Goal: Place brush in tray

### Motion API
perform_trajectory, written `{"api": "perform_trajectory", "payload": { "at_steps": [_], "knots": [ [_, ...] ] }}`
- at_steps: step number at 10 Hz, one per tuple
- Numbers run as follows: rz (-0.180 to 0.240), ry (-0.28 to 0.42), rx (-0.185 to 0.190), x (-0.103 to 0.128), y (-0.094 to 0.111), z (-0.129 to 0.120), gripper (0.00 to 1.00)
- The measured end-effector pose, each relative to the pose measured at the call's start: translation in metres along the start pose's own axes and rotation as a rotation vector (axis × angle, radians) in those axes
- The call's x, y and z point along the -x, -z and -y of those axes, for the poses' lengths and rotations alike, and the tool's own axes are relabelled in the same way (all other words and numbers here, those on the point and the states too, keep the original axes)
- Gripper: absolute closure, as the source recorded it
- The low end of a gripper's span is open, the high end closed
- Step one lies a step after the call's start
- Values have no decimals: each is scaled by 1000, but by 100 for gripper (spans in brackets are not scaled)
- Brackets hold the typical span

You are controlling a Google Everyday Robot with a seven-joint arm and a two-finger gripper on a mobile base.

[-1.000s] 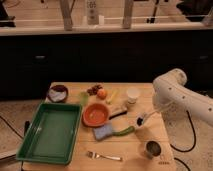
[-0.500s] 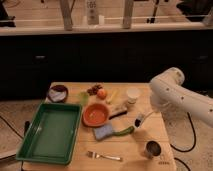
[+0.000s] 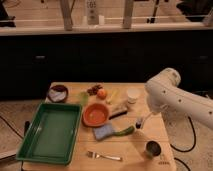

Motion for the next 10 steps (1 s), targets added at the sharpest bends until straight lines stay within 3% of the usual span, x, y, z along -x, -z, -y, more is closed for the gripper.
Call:
{"api": "perform_trajectory", "payload": {
  "at_steps": [10],
  "knots": [
    [-24, 105, 15, 44, 5, -2, 99]
  ]
}}
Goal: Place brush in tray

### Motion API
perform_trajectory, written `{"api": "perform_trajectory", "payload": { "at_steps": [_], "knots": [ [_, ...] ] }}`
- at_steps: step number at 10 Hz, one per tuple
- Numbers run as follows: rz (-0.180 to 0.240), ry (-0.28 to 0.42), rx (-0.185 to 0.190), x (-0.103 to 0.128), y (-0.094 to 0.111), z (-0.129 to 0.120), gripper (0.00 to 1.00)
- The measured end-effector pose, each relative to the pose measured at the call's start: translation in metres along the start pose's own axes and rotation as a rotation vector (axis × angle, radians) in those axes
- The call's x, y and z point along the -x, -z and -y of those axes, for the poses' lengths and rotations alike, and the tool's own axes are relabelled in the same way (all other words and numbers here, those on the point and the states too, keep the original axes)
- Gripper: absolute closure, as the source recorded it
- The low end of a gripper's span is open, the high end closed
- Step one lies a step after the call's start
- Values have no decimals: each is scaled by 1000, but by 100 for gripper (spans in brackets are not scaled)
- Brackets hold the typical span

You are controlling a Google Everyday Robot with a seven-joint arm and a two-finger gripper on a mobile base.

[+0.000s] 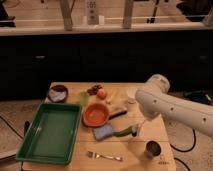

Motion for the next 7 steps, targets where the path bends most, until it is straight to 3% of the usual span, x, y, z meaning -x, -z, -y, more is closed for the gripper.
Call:
{"api": "perform_trajectory", "payload": {
  "at_steps": [7],
  "knots": [
    [-15, 102, 14, 30, 7, 13, 99]
  ]
}}
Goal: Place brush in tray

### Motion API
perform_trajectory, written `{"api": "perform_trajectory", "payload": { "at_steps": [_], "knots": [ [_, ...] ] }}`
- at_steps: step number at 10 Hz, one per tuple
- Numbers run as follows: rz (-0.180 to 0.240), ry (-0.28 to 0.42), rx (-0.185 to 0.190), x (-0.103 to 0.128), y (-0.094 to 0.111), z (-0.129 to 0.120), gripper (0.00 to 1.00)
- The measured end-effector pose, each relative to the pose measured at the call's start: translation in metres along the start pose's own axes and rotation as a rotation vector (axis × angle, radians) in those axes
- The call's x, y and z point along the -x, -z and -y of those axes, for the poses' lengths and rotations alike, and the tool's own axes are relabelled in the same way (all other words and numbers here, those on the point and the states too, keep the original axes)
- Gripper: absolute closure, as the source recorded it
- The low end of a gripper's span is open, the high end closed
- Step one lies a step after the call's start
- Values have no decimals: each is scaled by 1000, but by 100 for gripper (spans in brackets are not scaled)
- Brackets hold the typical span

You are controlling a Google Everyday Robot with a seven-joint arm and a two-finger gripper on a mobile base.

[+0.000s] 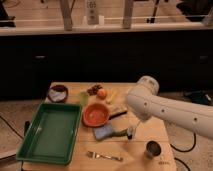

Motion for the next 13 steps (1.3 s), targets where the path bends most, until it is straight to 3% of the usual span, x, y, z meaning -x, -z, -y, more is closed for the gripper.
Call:
{"api": "perform_trajectory", "payload": {
  "at_steps": [6, 8, 13],
  "knots": [
    [10, 65, 9, 18, 2, 8, 90],
    [16, 95, 0, 26, 4, 18, 95],
    [34, 155, -6, 44, 7, 27, 95]
  ]
}}
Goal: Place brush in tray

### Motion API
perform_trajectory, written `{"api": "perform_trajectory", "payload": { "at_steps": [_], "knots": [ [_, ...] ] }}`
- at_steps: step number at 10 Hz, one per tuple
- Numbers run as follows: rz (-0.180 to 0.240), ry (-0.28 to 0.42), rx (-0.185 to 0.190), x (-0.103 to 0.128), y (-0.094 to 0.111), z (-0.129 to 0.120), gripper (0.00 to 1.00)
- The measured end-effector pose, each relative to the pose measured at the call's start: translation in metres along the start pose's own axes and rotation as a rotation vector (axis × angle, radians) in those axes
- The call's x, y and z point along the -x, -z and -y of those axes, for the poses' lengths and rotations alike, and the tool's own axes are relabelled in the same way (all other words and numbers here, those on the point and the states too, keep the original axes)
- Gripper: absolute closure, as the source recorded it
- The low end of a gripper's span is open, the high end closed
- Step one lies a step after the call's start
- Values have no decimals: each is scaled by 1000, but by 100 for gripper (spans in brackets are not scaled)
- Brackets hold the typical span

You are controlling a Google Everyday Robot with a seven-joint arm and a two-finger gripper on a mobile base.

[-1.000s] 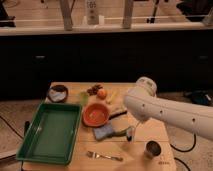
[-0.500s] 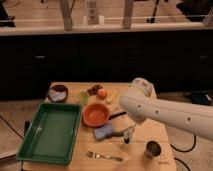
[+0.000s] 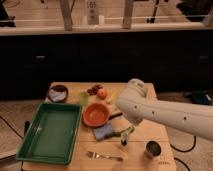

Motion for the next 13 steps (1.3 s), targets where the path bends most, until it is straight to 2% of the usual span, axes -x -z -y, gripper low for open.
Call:
{"api": "perform_trajectory", "payload": {
  "at_steps": [2, 3, 5, 7, 13],
  "knots": [
    [7, 19, -5, 7, 1, 6, 95],
    [8, 30, -6, 8, 2, 5, 99],
    [6, 59, -31, 15, 6, 17, 100],
    [7, 73, -34, 19, 7, 20, 100],
    [20, 115, -65, 31, 14, 16, 100]
  ]
}}
